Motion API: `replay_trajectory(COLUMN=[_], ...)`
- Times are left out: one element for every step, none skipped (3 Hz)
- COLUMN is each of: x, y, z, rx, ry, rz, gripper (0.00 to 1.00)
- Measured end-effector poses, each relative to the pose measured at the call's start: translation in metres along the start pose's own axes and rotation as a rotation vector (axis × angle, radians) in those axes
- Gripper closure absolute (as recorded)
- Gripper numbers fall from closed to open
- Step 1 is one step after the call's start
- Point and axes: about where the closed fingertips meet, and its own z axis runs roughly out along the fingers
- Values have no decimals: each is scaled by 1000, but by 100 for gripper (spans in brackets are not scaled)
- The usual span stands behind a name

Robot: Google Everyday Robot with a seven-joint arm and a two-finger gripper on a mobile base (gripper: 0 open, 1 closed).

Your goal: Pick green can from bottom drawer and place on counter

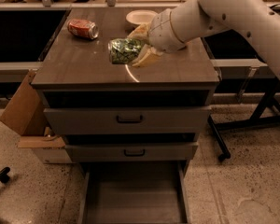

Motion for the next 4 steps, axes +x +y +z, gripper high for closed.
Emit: replay_trajectory(x=[-1,8,8,11], y=[-16,-31,-31,-41], z=[16,38,38,48], rx=[23,59,59,56], ry=[21,17,17,7], rz=[103,237,237,284], gripper=[100,100,100,100])
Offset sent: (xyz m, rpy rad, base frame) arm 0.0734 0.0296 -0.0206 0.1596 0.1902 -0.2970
